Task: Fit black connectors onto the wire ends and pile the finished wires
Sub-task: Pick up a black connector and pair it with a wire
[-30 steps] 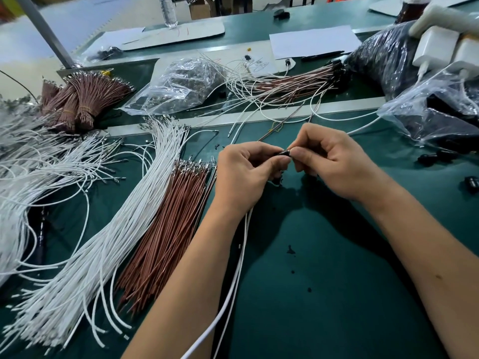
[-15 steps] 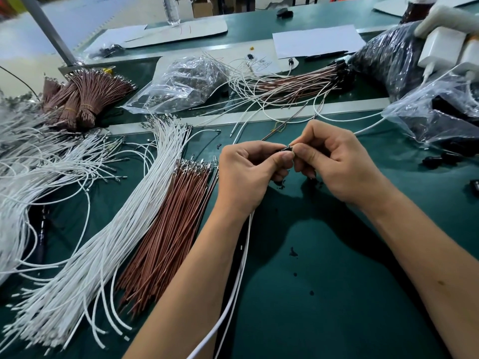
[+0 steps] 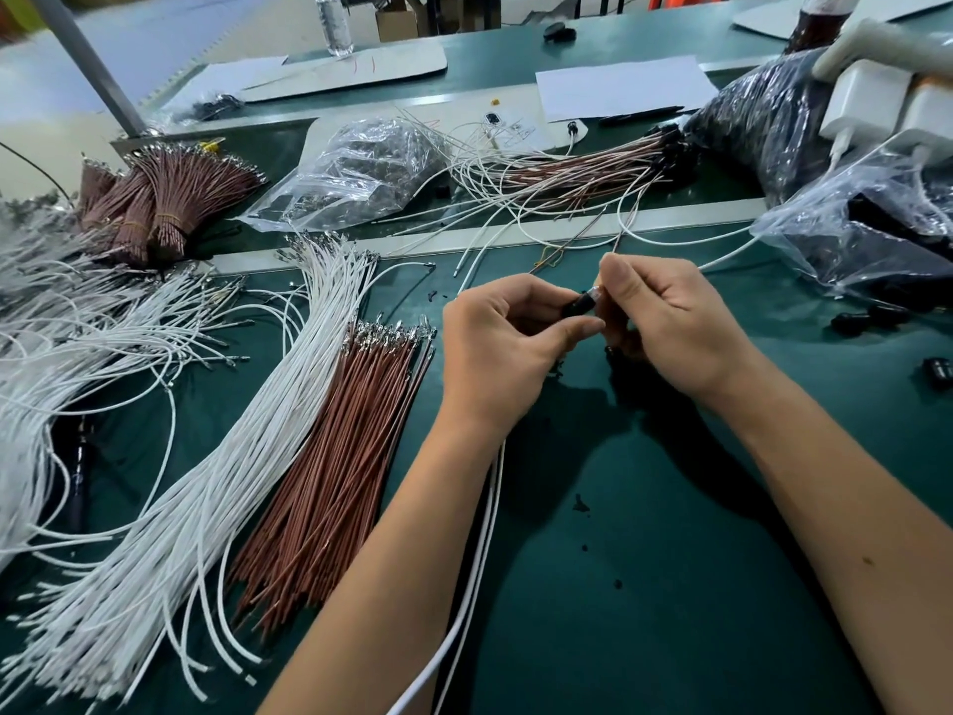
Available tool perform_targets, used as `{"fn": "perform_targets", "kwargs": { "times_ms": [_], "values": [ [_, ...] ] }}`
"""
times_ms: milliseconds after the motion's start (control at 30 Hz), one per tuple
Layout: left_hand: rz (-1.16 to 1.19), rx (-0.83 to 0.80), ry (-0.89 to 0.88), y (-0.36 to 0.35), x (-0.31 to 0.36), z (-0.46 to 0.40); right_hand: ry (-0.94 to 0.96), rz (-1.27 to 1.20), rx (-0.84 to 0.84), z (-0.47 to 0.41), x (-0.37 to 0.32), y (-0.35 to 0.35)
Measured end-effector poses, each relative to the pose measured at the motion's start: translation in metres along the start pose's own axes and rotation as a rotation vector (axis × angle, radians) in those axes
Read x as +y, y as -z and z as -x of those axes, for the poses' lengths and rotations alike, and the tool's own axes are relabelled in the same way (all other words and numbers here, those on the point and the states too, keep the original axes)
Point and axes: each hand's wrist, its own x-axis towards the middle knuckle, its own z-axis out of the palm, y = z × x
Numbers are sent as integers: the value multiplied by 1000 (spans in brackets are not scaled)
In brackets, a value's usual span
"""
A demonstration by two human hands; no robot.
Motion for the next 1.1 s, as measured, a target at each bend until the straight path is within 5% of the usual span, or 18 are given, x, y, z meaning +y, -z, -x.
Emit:
{"fn": "perform_targets", "kwargs": {
  "times_ms": [200, 733, 1100],
  "values": [
    [2, 21, 29, -4, 2, 2, -103, -264, 31, 1, -5, -4],
    [-11, -84, 67, 2, 0, 1, 187, 259, -26, 1, -9, 1],
    [155, -107, 161, 0, -4, 1, 24, 40, -89, 1, -4, -2]
  ]
}}
